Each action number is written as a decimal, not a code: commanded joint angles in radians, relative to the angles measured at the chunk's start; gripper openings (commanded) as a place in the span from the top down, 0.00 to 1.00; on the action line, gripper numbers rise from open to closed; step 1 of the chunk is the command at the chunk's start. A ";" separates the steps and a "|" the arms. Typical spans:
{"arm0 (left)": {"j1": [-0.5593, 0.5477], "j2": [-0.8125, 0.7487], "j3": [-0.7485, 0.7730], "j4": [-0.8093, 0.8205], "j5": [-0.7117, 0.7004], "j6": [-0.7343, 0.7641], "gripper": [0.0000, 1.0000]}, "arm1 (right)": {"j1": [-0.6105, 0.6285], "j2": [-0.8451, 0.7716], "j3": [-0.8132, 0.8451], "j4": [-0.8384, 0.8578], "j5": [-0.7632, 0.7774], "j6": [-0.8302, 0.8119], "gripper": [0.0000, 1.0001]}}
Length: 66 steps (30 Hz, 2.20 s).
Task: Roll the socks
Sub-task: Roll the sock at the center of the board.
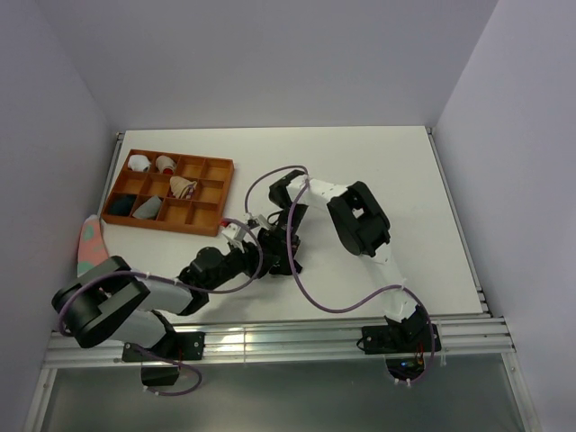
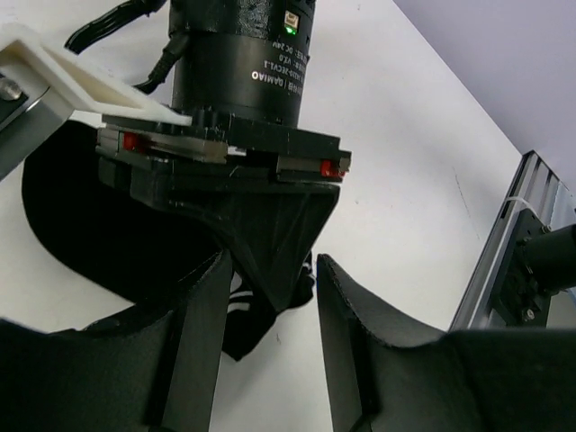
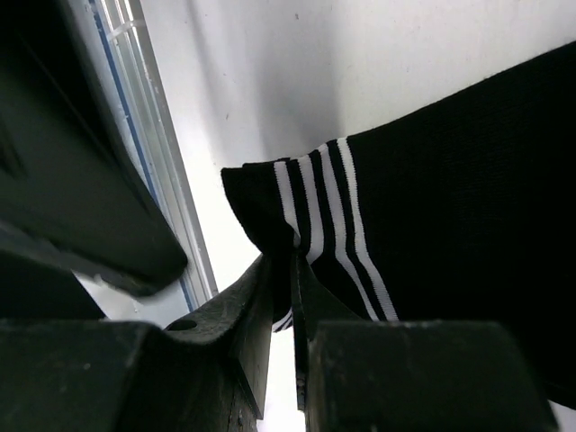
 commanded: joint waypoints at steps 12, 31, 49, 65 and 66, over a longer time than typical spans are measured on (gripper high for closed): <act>-0.003 0.206 0.026 0.246 0.062 -0.052 0.55 | 0.002 -0.066 -0.012 -0.089 -0.023 0.022 0.83; 0.030 0.266 0.013 0.262 0.163 -0.077 0.55 | -0.003 -0.108 -0.017 -0.018 0.006 0.109 0.84; 0.059 0.306 0.004 0.282 0.250 -0.077 0.50 | -0.017 -0.125 -0.033 0.002 0.022 0.125 0.85; 0.059 0.318 0.038 0.209 0.275 -0.054 0.49 | -0.029 -0.119 -0.016 0.015 0.023 0.151 0.85; 0.059 0.319 0.038 0.209 0.270 -0.054 0.49 | -0.030 -0.117 -0.017 0.015 0.023 0.151 0.86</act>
